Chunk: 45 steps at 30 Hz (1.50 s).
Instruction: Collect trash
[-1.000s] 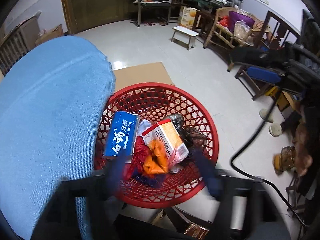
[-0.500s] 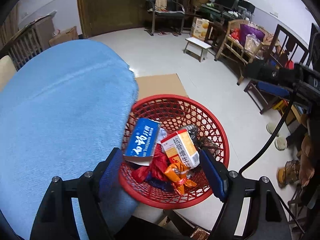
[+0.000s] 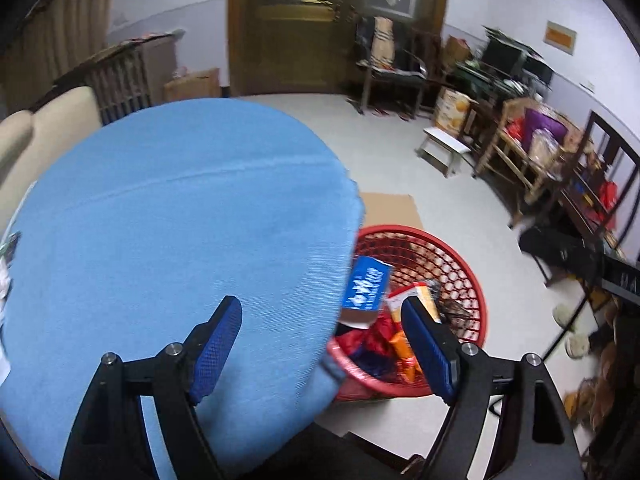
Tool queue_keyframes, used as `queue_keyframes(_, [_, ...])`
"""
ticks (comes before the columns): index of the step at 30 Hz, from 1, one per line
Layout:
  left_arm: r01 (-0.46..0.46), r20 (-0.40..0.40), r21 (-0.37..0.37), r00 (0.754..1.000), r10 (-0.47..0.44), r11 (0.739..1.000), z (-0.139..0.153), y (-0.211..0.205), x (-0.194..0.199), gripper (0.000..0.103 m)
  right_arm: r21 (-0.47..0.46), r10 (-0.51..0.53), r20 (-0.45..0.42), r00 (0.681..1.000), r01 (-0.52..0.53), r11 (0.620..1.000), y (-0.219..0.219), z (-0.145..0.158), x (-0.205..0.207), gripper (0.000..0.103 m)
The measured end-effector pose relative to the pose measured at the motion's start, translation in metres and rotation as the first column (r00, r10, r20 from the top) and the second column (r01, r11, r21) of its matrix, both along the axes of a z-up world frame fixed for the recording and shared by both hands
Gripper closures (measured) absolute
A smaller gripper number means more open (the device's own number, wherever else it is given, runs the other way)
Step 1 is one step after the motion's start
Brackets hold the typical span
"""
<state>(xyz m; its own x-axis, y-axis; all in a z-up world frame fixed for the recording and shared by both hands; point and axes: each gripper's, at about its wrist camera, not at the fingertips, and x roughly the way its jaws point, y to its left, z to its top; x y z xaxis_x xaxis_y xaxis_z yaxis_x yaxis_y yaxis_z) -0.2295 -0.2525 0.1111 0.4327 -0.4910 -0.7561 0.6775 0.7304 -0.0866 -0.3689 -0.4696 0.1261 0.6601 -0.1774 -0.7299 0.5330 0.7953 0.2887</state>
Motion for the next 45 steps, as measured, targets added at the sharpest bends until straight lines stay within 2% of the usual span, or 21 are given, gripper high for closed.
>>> queue_keyframes(4, [-0.092, 0.039, 0.002, 0.995, 0.092, 0.996, 0.004, 0.027, -0.003, 0.015, -0.031, 0.021, -0.033, 0.999, -0.022, 0.999, 0.032, -0.004, -0.004, 0.020])
queue_keyframes(9, [-0.188, 0.084, 0.003, 0.979, 0.187, 0.982, 0.010, 0.060, -0.009, 0.015, -0.078, 0.012, -0.089, 0.996, -0.019, 0.997, 0.073, -0.027, -0.010, 0.020])
queue_keyframes(13, [-0.214, 0.099, -0.010, 0.972, 0.214, 0.977, 0.014, 0.076, -0.019, 0.015, -0.082, -0.005, -0.108, 0.994, -0.004, 0.997, 0.097, -0.044, -0.015, 0.020])
queue_keyframes(16, [-0.217, 0.099, -0.020, 0.971, 0.218, 0.976, 0.018, 0.079, -0.026, 0.015, -0.087, -0.003, -0.101, 0.995, -0.006, 0.996, 0.111, -0.044, -0.019, 0.020])
queue_keyframes(22, [-0.221, 0.107, -0.032, 0.969, 0.223, 0.975, 0.018, 0.086, -0.030, 0.014, -0.170, -0.029, -0.052, 0.998, 0.020, 0.985, 0.127, -0.025, -0.023, 0.017])
queue_keyframes(28, [-0.220, 0.085, -0.034, 0.971, 0.223, 0.975, 0.011, 0.085, -0.028, 0.014, -0.169, -0.039, -0.058, 0.998, 0.028, 0.985, 0.125, -0.026, -0.022, 0.017])
queue_keyframes(45, [-0.190, 0.105, -0.019, 0.976, 0.191, 0.982, 0.011, 0.082, -0.037, 0.014, -0.162, -0.043, -0.054, 0.998, 0.033, 0.986, 0.124, -0.028, -0.025, 0.017])
